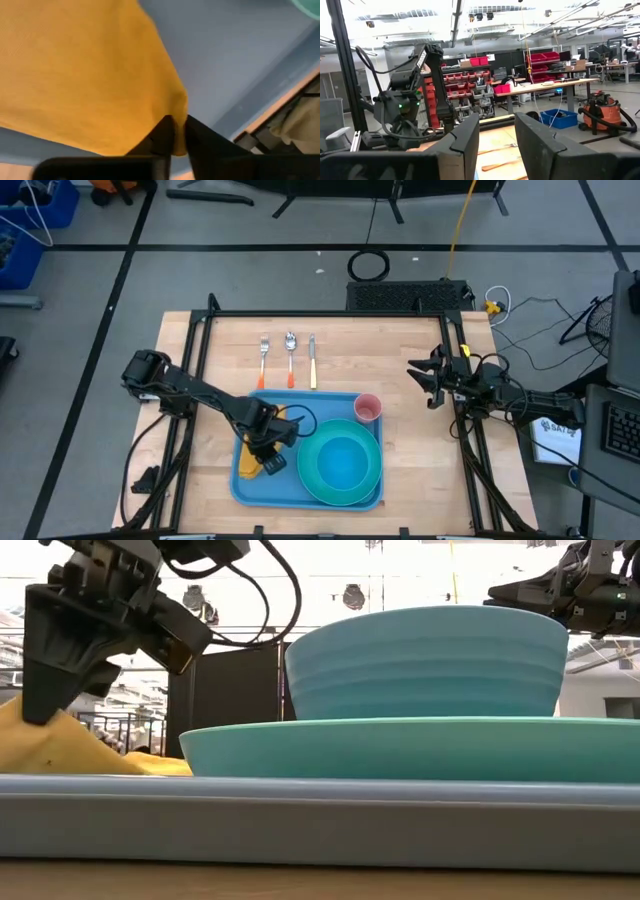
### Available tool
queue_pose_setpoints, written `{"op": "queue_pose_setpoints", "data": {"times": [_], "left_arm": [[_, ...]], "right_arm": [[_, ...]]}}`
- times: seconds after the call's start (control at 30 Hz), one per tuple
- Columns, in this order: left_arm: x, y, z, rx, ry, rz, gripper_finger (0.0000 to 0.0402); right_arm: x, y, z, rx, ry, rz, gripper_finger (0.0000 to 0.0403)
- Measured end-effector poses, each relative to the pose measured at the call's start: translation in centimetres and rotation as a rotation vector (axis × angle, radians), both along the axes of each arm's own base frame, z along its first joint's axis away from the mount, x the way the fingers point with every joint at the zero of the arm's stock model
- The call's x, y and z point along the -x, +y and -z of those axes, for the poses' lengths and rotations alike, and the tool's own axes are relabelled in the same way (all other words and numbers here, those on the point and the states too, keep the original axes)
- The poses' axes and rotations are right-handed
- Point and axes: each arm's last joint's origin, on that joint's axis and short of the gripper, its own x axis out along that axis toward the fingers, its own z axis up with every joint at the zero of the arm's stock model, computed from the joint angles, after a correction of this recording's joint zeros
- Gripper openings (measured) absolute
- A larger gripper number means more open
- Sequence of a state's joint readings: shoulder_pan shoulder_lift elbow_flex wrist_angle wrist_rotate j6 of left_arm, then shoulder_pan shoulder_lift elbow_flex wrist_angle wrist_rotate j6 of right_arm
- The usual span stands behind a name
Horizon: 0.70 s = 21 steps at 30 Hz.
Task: Set up tray
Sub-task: Put the yellow napkin on the blue tray, then put the orange fork on the yellow napkin
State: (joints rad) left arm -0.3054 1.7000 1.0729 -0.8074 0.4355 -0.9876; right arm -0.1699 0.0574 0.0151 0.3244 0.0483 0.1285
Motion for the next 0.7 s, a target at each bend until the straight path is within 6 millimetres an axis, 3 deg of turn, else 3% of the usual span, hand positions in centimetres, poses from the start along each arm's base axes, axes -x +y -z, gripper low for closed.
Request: {"op": "queue_pose_setpoints", "data": {"times": [0.33, 0.57, 0.7], "left_arm": [[-0.5, 0.1, 0.1, -0.061, -0.069, -0.024, 0.0180], [-1.3, -0.2, -0.2, 0.012, -0.169, 0.028, 0.0221], [-1.5, 0.8, -0.4, -0.028, -0.225, 0.092, 0.0224]], "right_arm": [[0.0, 0.0, 0.0, -0.011, 0.000, -0.002, 0.0116], [0.0, 0.0, 0.0, -0.013, 0.001, -0.003, 0.0116], [0.0, 0.0, 0.1, -0.016, 0.001, -0.004, 0.0116]]}}
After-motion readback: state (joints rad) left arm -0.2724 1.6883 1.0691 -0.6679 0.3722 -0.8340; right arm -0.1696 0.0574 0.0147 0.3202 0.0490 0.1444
